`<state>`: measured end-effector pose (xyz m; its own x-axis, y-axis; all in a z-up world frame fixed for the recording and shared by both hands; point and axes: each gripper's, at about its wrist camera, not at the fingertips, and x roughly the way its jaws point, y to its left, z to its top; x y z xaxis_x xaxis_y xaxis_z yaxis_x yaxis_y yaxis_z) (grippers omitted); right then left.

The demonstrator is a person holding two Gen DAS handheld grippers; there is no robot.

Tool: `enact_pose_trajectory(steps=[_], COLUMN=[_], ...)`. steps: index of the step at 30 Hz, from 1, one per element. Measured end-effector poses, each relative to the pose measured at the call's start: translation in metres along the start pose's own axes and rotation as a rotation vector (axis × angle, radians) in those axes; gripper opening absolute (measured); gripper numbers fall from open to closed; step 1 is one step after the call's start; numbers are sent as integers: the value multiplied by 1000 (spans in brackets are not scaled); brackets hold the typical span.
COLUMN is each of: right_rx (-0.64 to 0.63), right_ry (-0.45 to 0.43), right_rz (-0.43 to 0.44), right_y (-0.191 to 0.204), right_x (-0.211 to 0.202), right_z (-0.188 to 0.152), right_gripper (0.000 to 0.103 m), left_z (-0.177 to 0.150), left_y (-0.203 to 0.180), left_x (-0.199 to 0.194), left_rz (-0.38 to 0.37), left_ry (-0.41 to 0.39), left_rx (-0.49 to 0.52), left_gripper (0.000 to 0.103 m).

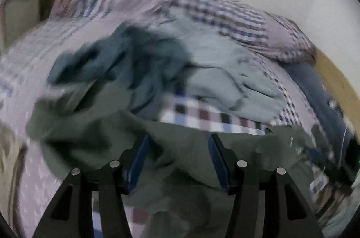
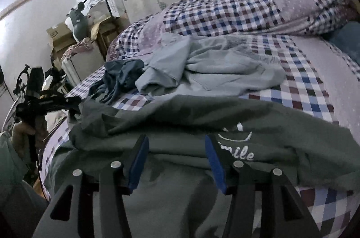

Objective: Fold clothes

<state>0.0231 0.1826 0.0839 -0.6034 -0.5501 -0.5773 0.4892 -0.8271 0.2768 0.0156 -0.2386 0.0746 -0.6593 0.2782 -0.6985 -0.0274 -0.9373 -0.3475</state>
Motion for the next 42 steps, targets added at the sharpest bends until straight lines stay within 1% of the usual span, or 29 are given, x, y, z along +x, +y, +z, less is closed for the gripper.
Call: enact_pose_trajectory(steps=[1,2,4,5,7,8,10,11,14,16,18,19,20,21,22,23,25,26,27,30,31,33,36,39,41,42], right_rx=[-1,-2,-5,0,22,28,32,33,38,41,47,49,50,52,55,60,70,75,79,37,23,-5,-48,-88,-105,-138], right_ry=[1,2,-4,-9,-24,-29,-32,-33,-34,-35,-33,-32,-32,-33,-35,-38,-46,-50,-51,-33,-26,-14,5,20,39,60], right_rz=[6,12,20,25,45,48,52,53,56,53,47,42,38,34,27,21,8,1,-7,-47,-60,-87,-128,-146,-152,-163], right_y=[-1,-1,-1,-2,-5,-6,-6,-6,-6,-9,-12,-13,-15,-17,-18,-20,-23,-25,-26,-16,-12,-5,6,17,22,26], right_x=[0,0,-2,-4,-7,-9,-10,-11,-12,-12,-12,-11,-11,-12,-12,-13,-16,-17,-18,-9,-6,0,9,30,45,55], right_z=[0,-1,0,0,1,0,0,-1,-2,-2,-2,-3,-2,-2,-2,-1,2,3,5,12,15,20,28,37,43,47], right_gripper=[56,56,56,56,56,56,57,57,57,57,57,57,57,57,57,57,57,57,58,58,59,59,59,59,59,59], left_z=[1,0,-4,-8,-21,-27,-37,-40,-43,-43,-41,-39,-40,-45,-50,-55,-75,-85,-91,-108,-112,-108,-106,-107,-108,-108], left_y=[6,-1,-26,-42,-75,-91,-107,-109,-104,-100,-99,-99,-103,-110,-118,-126,-145,-151,-152,-153,-152,-149,-149,-149,-149,-149], left_x=[-4,-15,-34,-41,-37,-32,-6,3,28,37,44,47,47,45,43,40,32,30,33,40,41,37,33,35,38,39], left_rz=[-39,-143,-311,-373,-388,-382,-299,-271,-211,-208,-222,-235,-257,-286,-314,-345,-412,-424,-405,-346,-333,-347,-357,-349,-343,-342], left_ry=[2,-27,-80,-97,-70,-48,30,55,106,115,130,136,141,146,151,158,187,211,224,266,275,261,247,247,253,254], left_rx=[-18,21,136,206,357,424,485,493,464,417,370,355,353,383,413,451,578,629,649,708,719,693,684,680,675,675], left_gripper=[59,59,59,59,60,59,59,59,59,59,48,36,20,12,8,7,7,7,7,7,7,7,7,7,7,7])
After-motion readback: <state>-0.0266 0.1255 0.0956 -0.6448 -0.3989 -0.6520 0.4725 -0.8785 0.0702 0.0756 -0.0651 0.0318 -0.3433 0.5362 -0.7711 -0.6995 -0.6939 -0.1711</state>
